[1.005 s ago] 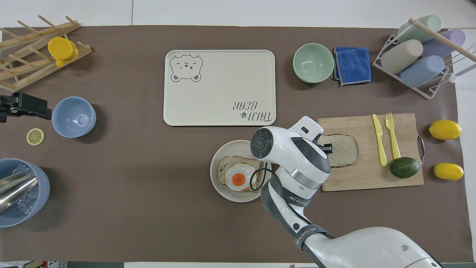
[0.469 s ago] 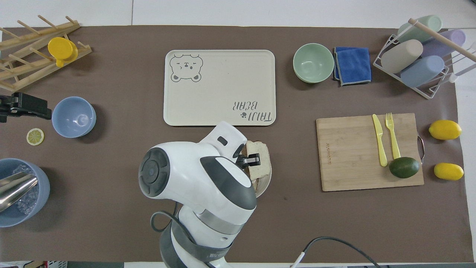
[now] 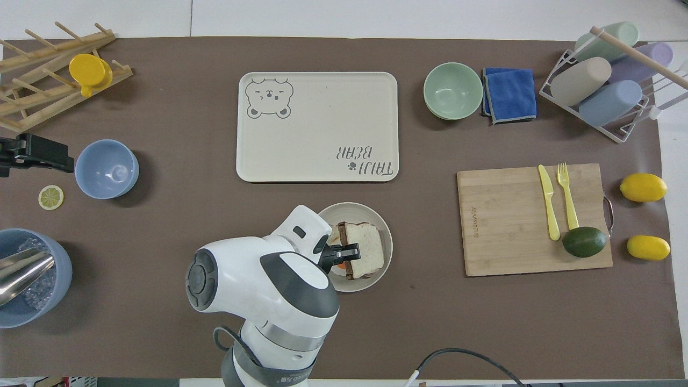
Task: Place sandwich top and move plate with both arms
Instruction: 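Carry the bread slice over the plate and lower it onto the egg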
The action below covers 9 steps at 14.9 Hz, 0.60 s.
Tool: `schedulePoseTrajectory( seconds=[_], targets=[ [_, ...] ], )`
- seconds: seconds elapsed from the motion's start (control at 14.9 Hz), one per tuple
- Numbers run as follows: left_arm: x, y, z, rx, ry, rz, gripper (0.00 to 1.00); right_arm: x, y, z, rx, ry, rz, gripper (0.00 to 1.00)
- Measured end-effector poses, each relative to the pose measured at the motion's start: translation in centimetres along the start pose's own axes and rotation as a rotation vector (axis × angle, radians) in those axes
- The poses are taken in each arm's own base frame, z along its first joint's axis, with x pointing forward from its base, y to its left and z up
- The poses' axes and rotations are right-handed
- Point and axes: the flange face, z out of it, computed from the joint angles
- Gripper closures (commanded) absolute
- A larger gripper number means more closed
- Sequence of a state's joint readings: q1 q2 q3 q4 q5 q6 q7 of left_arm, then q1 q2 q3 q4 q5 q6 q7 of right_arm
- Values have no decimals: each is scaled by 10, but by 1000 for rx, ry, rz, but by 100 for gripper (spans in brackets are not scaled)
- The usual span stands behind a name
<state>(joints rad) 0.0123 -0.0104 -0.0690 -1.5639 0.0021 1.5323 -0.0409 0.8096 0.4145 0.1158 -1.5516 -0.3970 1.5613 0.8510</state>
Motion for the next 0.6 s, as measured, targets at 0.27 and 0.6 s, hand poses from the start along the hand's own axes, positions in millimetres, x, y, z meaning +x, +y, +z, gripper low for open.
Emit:
schedulePoseTrajectory(
  seconds=[0.27, 0.6],
  targets=[
    [0, 0, 0, 0, 0, -1, 0, 1, -10, -1, 52, 31, -9, 66],
    [0, -1, 0, 0, 0, -3, 0, 13, -26, 36, 220, 60, 8, 0]
  ],
)
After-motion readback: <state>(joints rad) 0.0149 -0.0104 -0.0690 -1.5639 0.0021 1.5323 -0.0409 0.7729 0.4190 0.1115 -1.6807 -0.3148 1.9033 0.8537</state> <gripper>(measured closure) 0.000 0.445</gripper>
